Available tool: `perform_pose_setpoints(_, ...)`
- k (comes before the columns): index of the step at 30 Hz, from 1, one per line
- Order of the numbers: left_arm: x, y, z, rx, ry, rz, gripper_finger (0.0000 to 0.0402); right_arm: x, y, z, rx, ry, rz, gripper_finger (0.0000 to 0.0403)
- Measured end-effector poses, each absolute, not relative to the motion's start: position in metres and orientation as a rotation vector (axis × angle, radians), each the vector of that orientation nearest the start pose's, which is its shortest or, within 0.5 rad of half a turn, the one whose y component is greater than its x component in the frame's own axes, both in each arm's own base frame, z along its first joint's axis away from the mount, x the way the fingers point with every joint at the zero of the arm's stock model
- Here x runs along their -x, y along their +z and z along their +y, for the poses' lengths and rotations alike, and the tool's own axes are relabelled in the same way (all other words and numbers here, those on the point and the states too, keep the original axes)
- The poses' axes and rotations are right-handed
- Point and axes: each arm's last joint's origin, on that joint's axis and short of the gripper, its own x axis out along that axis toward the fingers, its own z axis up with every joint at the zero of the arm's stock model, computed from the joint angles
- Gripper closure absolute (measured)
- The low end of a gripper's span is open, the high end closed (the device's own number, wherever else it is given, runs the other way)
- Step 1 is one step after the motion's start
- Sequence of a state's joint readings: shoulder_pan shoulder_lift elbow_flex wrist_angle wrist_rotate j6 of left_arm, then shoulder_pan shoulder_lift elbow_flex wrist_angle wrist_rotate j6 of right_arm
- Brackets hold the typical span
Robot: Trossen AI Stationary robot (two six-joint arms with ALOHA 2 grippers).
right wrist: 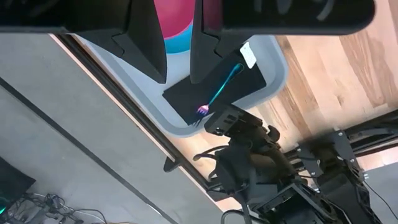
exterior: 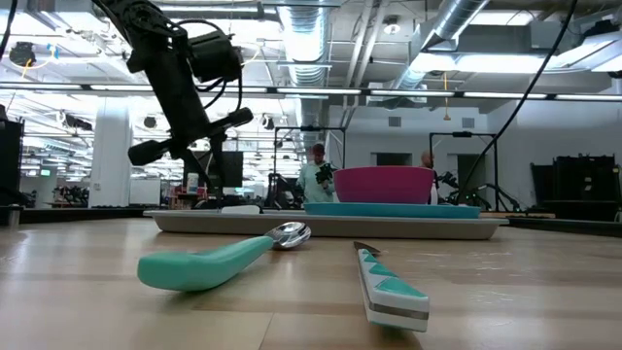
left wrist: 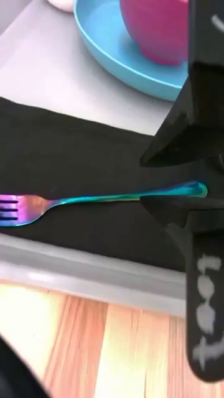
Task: Set up tray
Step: Put the green spoon on top of the black napkin
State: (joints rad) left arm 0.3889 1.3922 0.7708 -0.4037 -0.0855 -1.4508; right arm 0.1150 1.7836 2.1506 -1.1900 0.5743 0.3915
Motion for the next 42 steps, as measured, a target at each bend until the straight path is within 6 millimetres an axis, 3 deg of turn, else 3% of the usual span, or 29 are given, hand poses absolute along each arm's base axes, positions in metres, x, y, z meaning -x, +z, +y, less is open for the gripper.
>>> perform_pose_setpoints(15,-0.239,0.188,0.101,1.367,1.089,0.522,0.0334,-0.347,0.437,0.024,-0.087,-0.574,0.675,0.0337)
perform_pose_setpoints(23,-0.242,0.220,0.096,1.238,0.692,0.501,0.0333,-0.336,0.428,0.019,-0.042,-0.585,0.826,0.0337)
perform_pose_setpoints(32,-0.216,0.277,0.081,0.992,0.419,0.323,0.0333,-0.329,0.376,0.019,-0.148,-0.568,1.008,0.0337)
perform_pose_setpoints(36,-0.204,0.296,0.071,0.902,0.366,0.243,0.0333,-0.327,0.346,0.029,-0.257,-0.507,1.010,0.0337)
perform_pose_setpoints(42,-0.191,0.310,0.050,0.791,0.274,0.199,0.0333,-0.310,0.319,0.049,-0.353,-0.308,0.897,0.0337)
